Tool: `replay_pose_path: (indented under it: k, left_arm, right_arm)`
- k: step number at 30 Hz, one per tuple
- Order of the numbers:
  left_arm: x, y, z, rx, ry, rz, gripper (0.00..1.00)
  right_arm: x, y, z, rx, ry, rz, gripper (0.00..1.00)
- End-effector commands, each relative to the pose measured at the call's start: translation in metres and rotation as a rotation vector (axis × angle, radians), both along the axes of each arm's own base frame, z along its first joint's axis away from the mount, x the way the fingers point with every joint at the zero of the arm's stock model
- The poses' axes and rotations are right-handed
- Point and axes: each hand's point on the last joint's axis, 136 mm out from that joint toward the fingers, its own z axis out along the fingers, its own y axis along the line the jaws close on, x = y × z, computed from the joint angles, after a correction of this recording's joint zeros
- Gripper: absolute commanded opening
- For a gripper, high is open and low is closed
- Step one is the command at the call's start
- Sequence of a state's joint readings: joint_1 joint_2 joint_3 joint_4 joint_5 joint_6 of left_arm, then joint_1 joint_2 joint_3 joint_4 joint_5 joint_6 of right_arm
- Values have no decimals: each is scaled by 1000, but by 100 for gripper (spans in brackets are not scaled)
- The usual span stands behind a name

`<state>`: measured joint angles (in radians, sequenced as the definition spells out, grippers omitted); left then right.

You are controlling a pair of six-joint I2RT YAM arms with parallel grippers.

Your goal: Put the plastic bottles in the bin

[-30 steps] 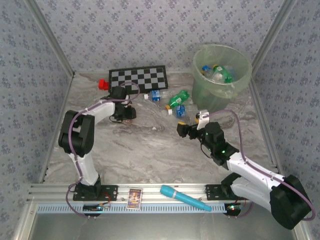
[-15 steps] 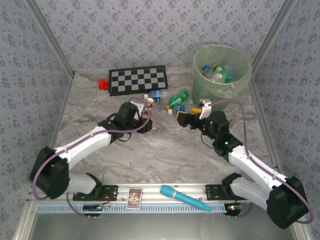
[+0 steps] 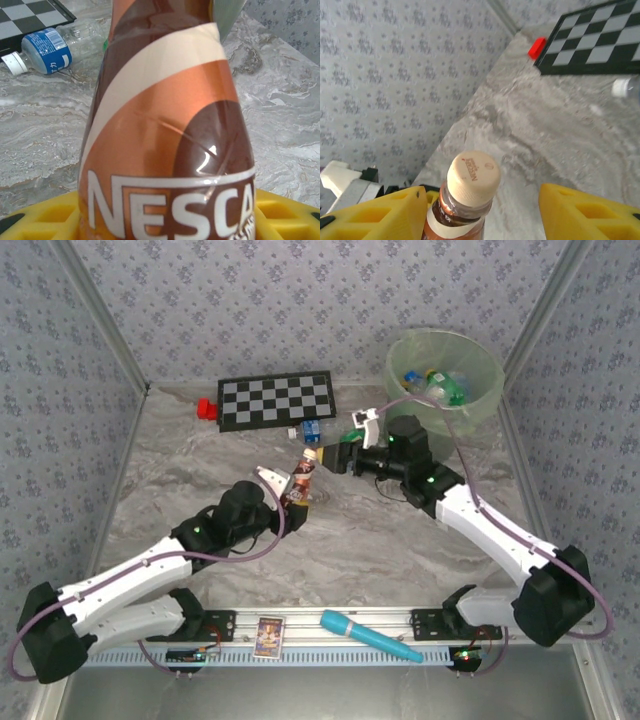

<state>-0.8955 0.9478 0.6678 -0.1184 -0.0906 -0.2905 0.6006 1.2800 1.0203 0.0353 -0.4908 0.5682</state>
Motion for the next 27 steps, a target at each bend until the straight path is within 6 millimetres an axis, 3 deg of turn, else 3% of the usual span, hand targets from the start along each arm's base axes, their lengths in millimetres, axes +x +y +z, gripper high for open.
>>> replay_pose_path:
  k: [1,8,15,17,20,24,26,27]
  left_arm:
    - [-3,1,11,-13,-55,-7,55]
    - [-13,0,17,-38,-72,-37,55]
    - [-17,-3,19,-32,-76,-61,54]
    - [-17,-3,18,-30,-75,-61,54]
    - [-16,-3,17,-25,-73,-55,55]
    - [-15,0,18,-25,-69,-37,71]
    - [-14,2,20,-34,-67,-23,98]
    - [-14,3,22,-40,-68,-19,100]
  right_arm:
    - [-10,17,-1,-38,46,68,61]
    - [-12,37,-3,-39,82,123,59]
    - [-16,46,-2,-61,122,180,49]
    - [-18,46,0,-54,120,194,33]
    - [-21,45,5,-51,121,203,29]
    - [-23,38,12,-56,105,187,27]
    - [-22,31,19,-64,86,166,27]
    - [-21,26,23,-69,75,150,27]
